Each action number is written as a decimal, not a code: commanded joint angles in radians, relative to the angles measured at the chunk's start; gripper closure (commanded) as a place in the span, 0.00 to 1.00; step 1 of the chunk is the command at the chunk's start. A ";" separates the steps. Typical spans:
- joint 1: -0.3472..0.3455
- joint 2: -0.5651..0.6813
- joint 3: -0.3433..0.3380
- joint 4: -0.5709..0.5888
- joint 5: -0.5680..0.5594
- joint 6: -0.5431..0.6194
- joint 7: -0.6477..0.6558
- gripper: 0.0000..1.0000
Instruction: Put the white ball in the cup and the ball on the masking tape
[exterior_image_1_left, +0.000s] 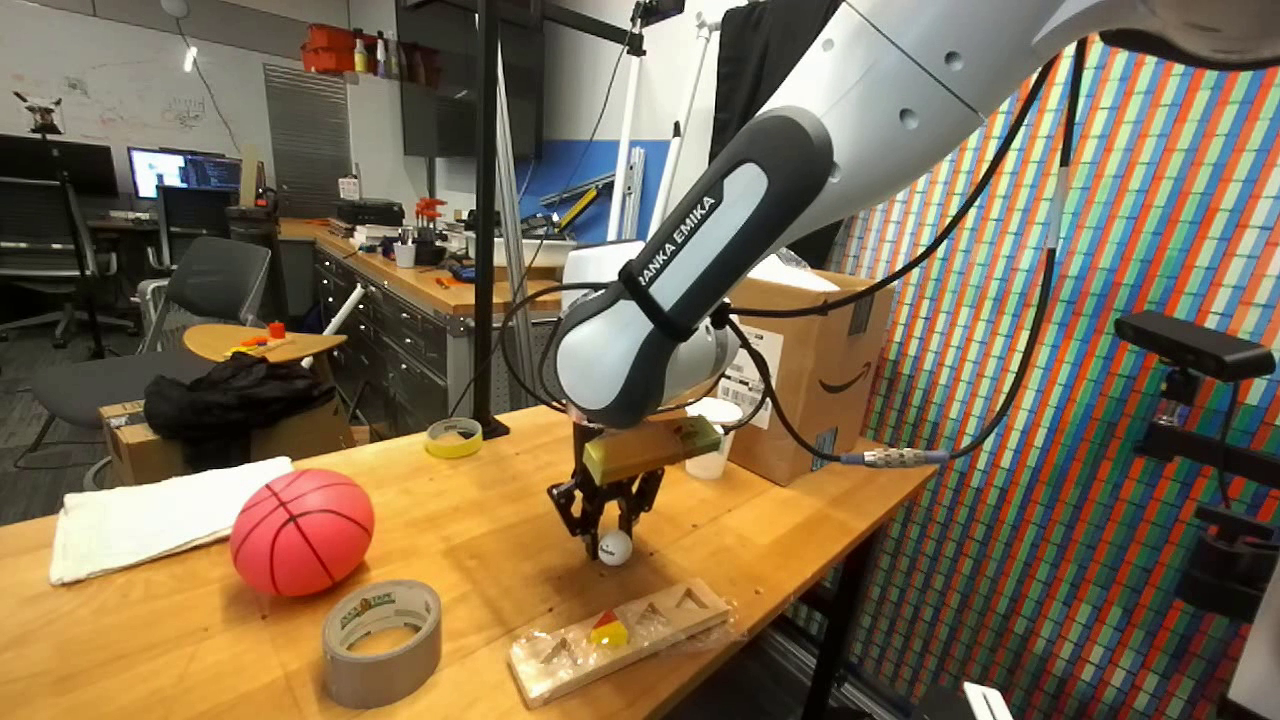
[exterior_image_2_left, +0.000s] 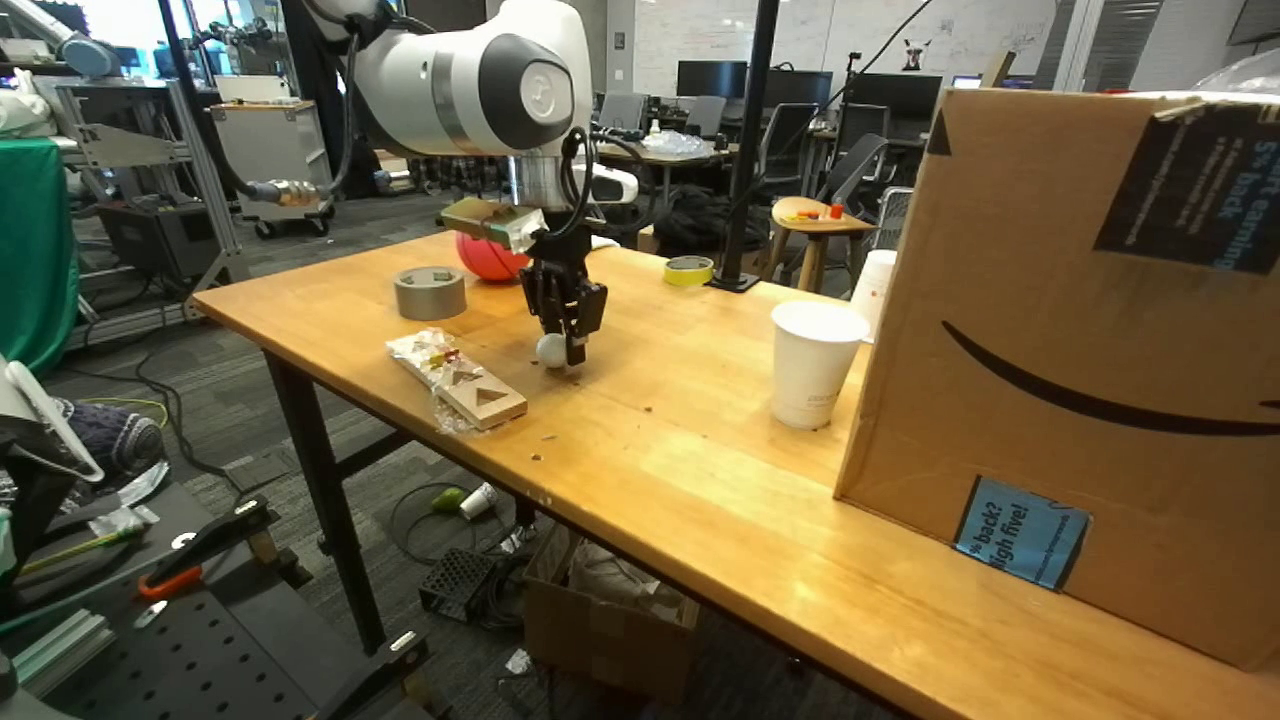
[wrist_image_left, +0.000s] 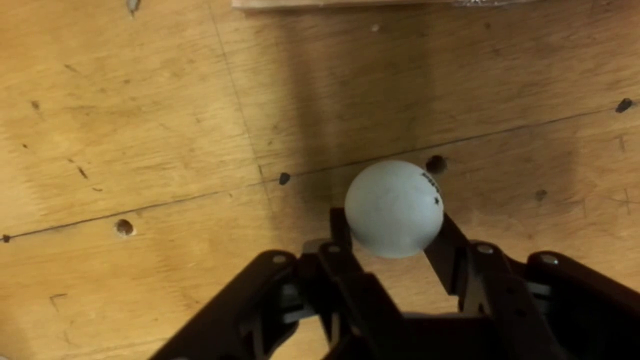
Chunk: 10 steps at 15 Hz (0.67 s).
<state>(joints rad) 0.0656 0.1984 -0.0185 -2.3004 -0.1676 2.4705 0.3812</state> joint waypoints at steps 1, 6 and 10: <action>0.006 -0.009 -0.006 0.012 0.000 -0.016 -0.001 0.79; 0.010 -0.032 -0.006 0.017 -0.011 -0.020 0.004 0.79; 0.011 -0.074 -0.012 0.052 -0.050 -0.020 0.015 0.79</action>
<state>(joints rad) 0.0671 0.1769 -0.0185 -2.2730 -0.1811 2.4704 0.3812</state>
